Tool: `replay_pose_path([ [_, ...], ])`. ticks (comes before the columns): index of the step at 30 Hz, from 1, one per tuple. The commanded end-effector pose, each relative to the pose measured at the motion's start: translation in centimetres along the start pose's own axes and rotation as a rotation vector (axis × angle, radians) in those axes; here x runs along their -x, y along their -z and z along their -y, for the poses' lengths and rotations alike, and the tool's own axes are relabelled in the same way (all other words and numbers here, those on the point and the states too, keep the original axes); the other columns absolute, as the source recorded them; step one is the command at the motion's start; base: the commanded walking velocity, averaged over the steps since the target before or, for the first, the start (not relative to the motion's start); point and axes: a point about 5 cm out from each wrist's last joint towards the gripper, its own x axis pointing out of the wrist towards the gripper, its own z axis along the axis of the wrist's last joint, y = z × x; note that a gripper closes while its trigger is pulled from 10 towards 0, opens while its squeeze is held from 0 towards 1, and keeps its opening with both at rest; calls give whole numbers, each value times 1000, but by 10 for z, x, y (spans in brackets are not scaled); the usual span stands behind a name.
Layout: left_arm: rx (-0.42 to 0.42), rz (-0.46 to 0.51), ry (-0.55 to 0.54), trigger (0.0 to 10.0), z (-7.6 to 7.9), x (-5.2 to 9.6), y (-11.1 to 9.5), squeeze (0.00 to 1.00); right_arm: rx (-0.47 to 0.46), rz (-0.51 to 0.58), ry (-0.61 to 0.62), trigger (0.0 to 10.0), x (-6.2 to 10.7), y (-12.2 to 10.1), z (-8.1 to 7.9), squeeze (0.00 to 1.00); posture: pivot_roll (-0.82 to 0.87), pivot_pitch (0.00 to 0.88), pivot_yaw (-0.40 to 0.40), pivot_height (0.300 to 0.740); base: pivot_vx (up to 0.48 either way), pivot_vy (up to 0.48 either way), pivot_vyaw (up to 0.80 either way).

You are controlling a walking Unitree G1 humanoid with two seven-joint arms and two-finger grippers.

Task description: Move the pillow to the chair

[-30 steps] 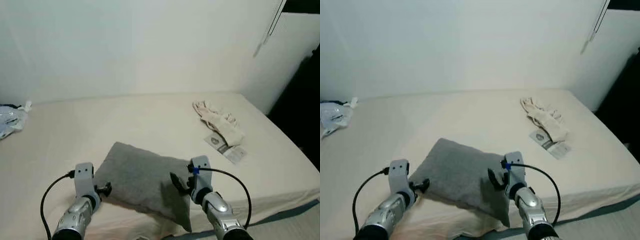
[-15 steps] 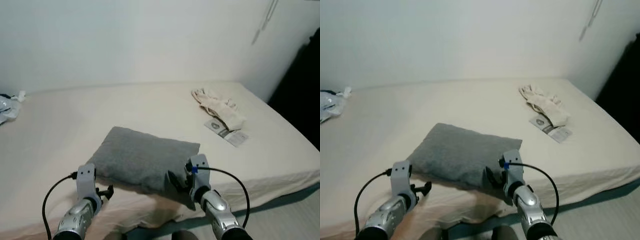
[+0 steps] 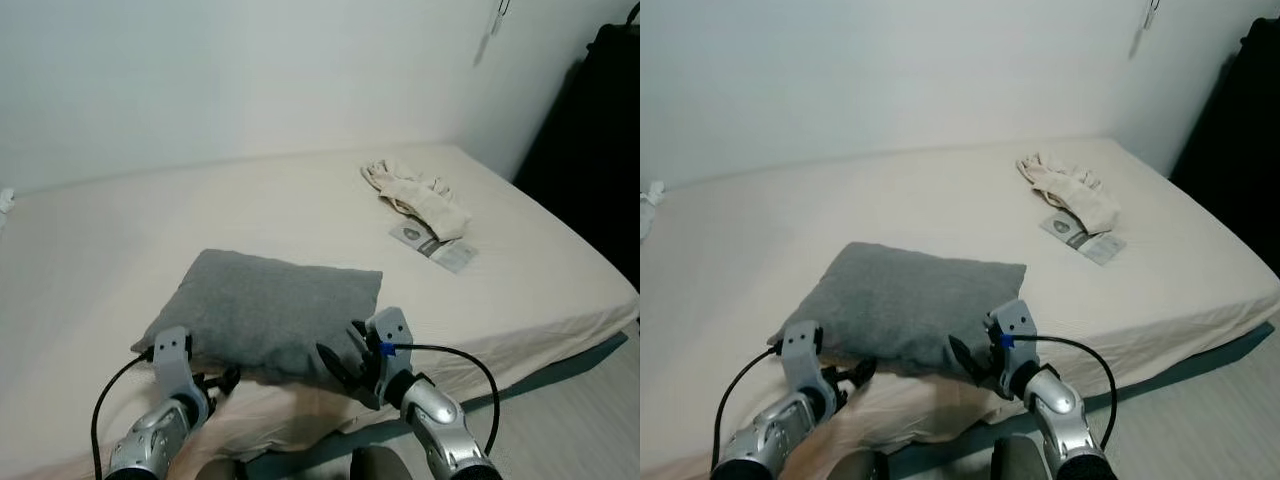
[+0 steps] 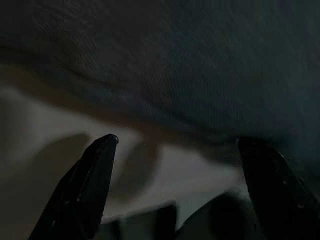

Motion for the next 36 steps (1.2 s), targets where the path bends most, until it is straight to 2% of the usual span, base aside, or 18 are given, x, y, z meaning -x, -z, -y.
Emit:
replay_pose_path([
  [1, 65, 41, 17, 10000, -1, 2, -4, 0, -16, -17, -41, 10000, 4, 3, -3, 0, -55, 79, -35, 595, 0, 0, 0],
  [6, 136, 54, 29, 10000, 0, 5, -6, 0, -15, -32, -91, 10000, 5, 0, -1, 0, -58, 86, -30, 595, 0, 0, 0],
  [8, 216, 91, 41, 10000, -2, 7, -8, 0, -17, -21, -150, 10000, 5, -5, -4, 0, -58, 91, -28, 595, 0, 0, 0],
  [9, 216, 91, 41, 10000, -2, 7, -8, 0, -17, -21, -150, 10000, 5, -5, -4, 0, -58, 91, -28, 595, 0, 0, 0],
  [11, 284, 127, 78, 10000, -2, 11, -11, 0, -26, -18, -212, 10000, 7, -9, -7, 0, -58, 95, -31, 595, 0, 0, 0],
  [12, 284, 127, 78, 10000, -2, 11, -11, 0, -26, -18, -212, 10000, 7, -9, -7, 0, -58, 95, -31, 595, 0, 0, 0],
  [14, 348, 142, 185, 10000, 3, 17, -11, 0, -24, -40, -273, 10000, 11, -10, -10, 0, -56, 98, -35, 595, 0, 0, 0],
  [15, 348, 142, 185, 10000, 3, 17, -11, 0, -24, -40, -273, 10000, 11, -10, -10, 0, -56, 98, -35, 595, 0, 0, 0],
  [16, 366, 134, 250, 10000, 7, 21, -9, 0, -18, -54, -298, 10000, 13, -10, -11, 0, -55, 99, -36, 595, 0, 0, 0],
  [18, 343, 91, 372, 10000, 13, 31, -2, 0, -2, -71, -341, 10000, 16, -12, -14, 0, -56, 100, -36, 595, 0, 0, 0],
  [21, 326, 74, 415, 10000, 15, 36, 1, 0, 0, -72, -355, 10000, 17, -13, -15, 0, -60, 102, -35, 595, 0, 0, 0],
  [22, 320, 65, 448, 10000, 17, 42, 3, 94, 0, -73, -361, 10000, 18, -15, -15, 0, -58, 100, -36, 595, 0, 0, 0],
  [23, 326, 73, 470, 10000, 19, 46, 2, 886, -2, -72, -361, 10000, 19, -16, -14, 0, -56, 102, -37, 595, 0, 0, 0],
  [24, 338, 83, 484, 10000, 20, 49, 1, 1000, -5, -74, -358, 10000, 20, -17, -13, 0, -54, 103, -39, 595, 0, 0, 0],
  [27, 351, 97, 506, 10000, 23, 52, -1, 1000, -8, -75, -354, 10000, 21, -19, -11, 0, -54, 103, -42, 595, 0, 0, 0],
  [28, 363, 95, 515, 10000, 30, 48, -2, 1000, -9, -78, -349, 10000, 21, -20, -8, 0, -58, 104, -48, 595, 0, 0, 0],
  [31, 366, 95, 515, 10000, 34, 44, -4, 1000, -8, -78, -344, 10000, 21, -20, -6, 0, -58, 105, -50, 595, 0, 0, 0],
  [36, 379, 78, 477, 10000, 35, 31, -2, 1000, 11, -89, -372, 10000, 22, -23, -6, 0, -77, 113, -55, 595, 0, 0, 0],
])
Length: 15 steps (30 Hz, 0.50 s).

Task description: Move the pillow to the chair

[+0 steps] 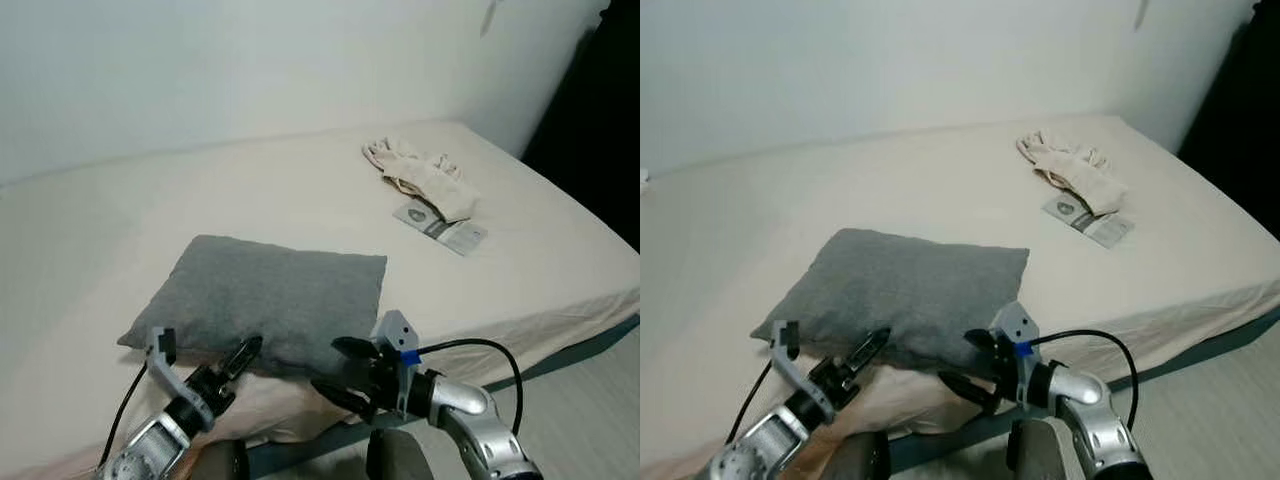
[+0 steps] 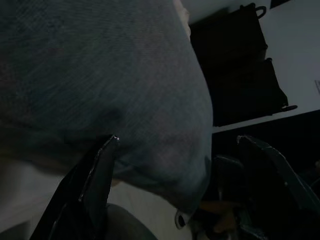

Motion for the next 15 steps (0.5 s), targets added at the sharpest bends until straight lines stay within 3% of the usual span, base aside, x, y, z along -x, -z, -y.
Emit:
replay_pose_path([
  [1, 12, -22, -65, 10000, -10, 0, 7, 1000, 1, -11, -29, 10000, 1, -2, -3, 0, -81, 116, -57, 595, 0, 0, 0],
  [3, 12, -28, -71, 10000, -10, -1, 7, 1000, 1, -14, -32, 10000, 1, -2, -3, 0, -81, 116, -57, 595, 0, 0, 0],
  [6, 5, -43, -161, 10000, -22, -6, 13, 1000, 6, -19, -42, 10000, 3, -5, -4, 0, -92, 128, -65, 595, 0, 0, 0],
  [10, -59, -68, -278, 10000, -33, -12, 18, 1000, 15, -14, -53, 10000, 4, -9, -6, 0, -97, 163, -72, 595, 0, 0, 0],
  [15, -93, -43, -380, 10000, -43, -10, 13, 1000, 13, -2, -64, 10000, 5, -13, -10, 0, -106, 196, -66, 595, 0, 0, 0],
])
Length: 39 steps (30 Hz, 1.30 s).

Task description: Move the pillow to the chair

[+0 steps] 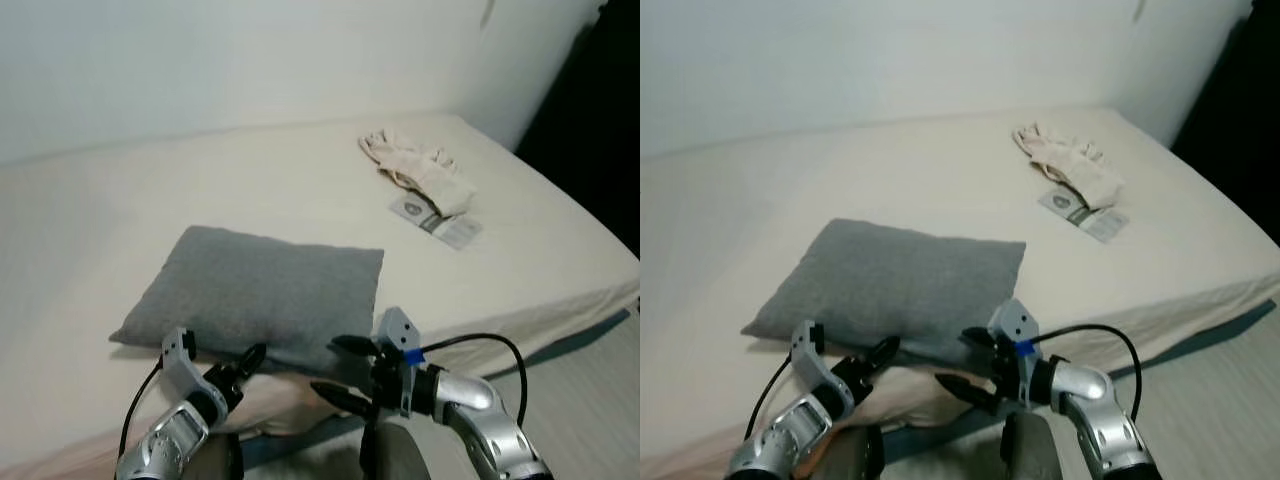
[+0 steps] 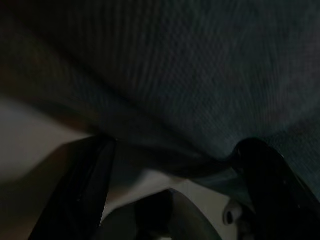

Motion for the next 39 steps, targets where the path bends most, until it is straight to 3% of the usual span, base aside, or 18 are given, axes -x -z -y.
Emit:
replay_pose_path([
  [1, -6, 16, -74, 10000, -13, 6, -2, 1000, -19, 4, -10, 10000, 3, 0, -4, 0, -108, 201, -65, 595, 0, 0, 0],
  [6, 64, 111, -58, 10000, -16, 9, -14, 1000, -28, 7, -6, 10000, 5, -1, -6, 0, -114, 204, -64, 595, 0, 0, 0],
  [7, 155, 182, -31, 10000, -15, 9, -20, 1000, -35, 9, 0, 10000, 6, -2, -6, 0, -119, 202, -66, 595, 0, 0, 0],
  [12, 267, 290, -7, 10000, -10, 1, -29, 1000, -47, 12, 8, 10000, 7, -2, -6, 0, -124, 200, -68, 595, 0, 0, 0],
  [14, 431, 377, 31, 10000, 3, -14, -37, 1000, -58, 12, 8, 10000, 8, -2, -7, 0, -137, 199, -79, 595, 0, 0, 0],
  [18, 442, 354, 44, 10000, 15, -27, -35, 1000, -58, 5, 4, 10000, 8, -2, -7, 0, -142, 200, -81, 595, 0, 0, 0],
  [20, 424, 333, 42, 10000, 20, -31, -33, 953, -58, 4, 4, 10000, 7, -2, -7, 0, -146, 199, -78, 595, 0, 0, 0],
  [21, 394, 310, 33, 10000, 25, -35, -30, 439, -57, 5, 6, 10000, 7, -3, -7, 0, -149, 198, -75, 595, 0, 0, 0],
  [22, 354, 291, 19, 10000, 35, -43, -26, 43, -56, 9, 11, 10000, 6, -5, -6, 0, -151, 197, -73, 595, 0, 0, 0],
  [25, 310, 311, -15, 10000, 41, -48, -29, 0, -53, 14, 15, 10000, 5, -6, -6, 0, -152, 196, -69, 595, 0, 0, 0],
  [26, 288, 315, -25, 7686, 42, -49, -30, 0, -52, 15, 16, 10000, 5, -6, -6, 0, -152, 195, -68, 595, 0, 0, 0],
  [27, 288, 315, -25, 7686, 42, -49, -30, 0, -52, 15, 16, 10000, 5, -6, -6, 0, -152, 195, -68, 595, 0, 0, 0],
  [28, 273, 325, -29, 0, 45, -51, -32, 0, -52, 15, 19, 10000, 4, -6, -6, 0, -150, 194, -65, 595, 0, 0, 0],
  [33, 247, 330, -16, 0, 47, -53, -35, 0, -50, 15, 25, 10000, 4, -6, -6, 0, -144, 192, -62, 595, 0, 0, 0],
  [35, 175, 336, -33, 0, 46, -52, -39, 0, -44, 18, 34, 10000, 3, -6, -5, 0, -142, 192, -62, 595, 0, 0, 0],
  [39, 150, 371, -32, 0, 44, -50, -44, 0, -35, 20, 51, 10000, 1, -6, -3, 0, -133, 182, -64, 595, 0, 0, 0],
])
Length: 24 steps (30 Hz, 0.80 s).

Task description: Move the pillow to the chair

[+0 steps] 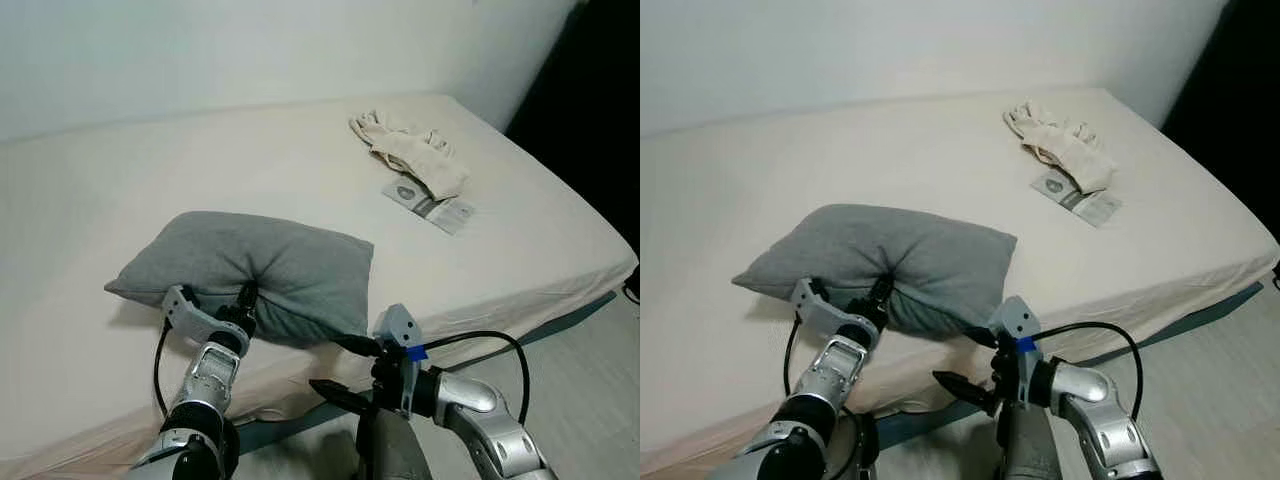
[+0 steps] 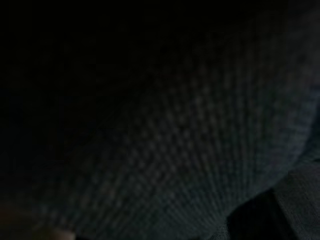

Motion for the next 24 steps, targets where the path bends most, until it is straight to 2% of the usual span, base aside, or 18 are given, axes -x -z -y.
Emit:
replay_pose_path([
  [1, -19, 36, 3, 0, 0, -1, -8, 0, 5, 4, 11, 10000, 0, 0, 1, 0, -132, 181, -64, 595, 0, 0, 0],
  [11, -7, 66, 37, 0, -1, 0, -11, 0, 18, 8, 17, 10000, -4, 0, 4, 0, -127, 155, -70, 595, 0, 0, 0],
  [17, 14, 98, 53, 0, 3, -3, -20, 0, 11, 35, 41, 10000, -9, -3, 10, 0, -102, 123, -71, 595, 0, 0, 0],
  [23, -32, 114, 148, 0, 9, -2, -33, 0, -13, 79, 67, 10000, -16, -6, 13, 0, -73, 79, -54, 595, 0, 0, 0],
  [24, -81, 121, 238, 0, 14, 4, -44, 0, -9, 101, 88, 10000, -20, -8, 15, 0, -50, 53, -40, 595, 0, 0, 0],
])
